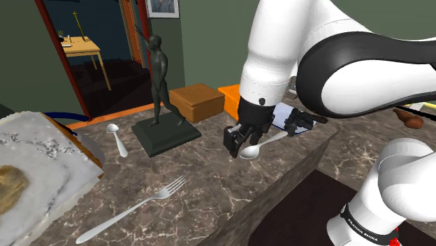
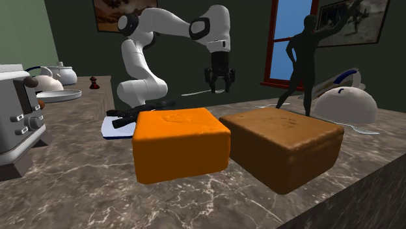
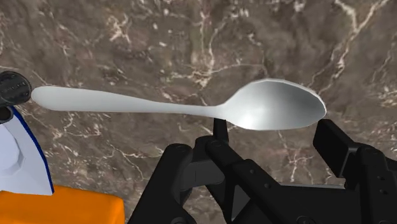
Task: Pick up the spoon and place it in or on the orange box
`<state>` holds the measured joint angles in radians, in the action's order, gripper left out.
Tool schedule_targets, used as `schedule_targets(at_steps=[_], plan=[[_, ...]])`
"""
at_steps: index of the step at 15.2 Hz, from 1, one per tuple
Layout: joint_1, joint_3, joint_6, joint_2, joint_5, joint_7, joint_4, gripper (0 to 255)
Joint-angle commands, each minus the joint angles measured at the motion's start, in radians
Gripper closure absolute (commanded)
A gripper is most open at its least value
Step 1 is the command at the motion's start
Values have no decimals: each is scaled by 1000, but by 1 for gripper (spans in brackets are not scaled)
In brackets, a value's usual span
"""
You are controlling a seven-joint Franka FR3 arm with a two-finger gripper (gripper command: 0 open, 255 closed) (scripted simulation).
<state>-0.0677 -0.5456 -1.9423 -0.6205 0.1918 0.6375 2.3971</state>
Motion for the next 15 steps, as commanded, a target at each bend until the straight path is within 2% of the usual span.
schedule_targets(at_steps=[1, 15], plan=[[0, 8, 27, -6, -3, -3, -20, 255], [16, 44, 209, 3, -30, -12, -211, 255]])
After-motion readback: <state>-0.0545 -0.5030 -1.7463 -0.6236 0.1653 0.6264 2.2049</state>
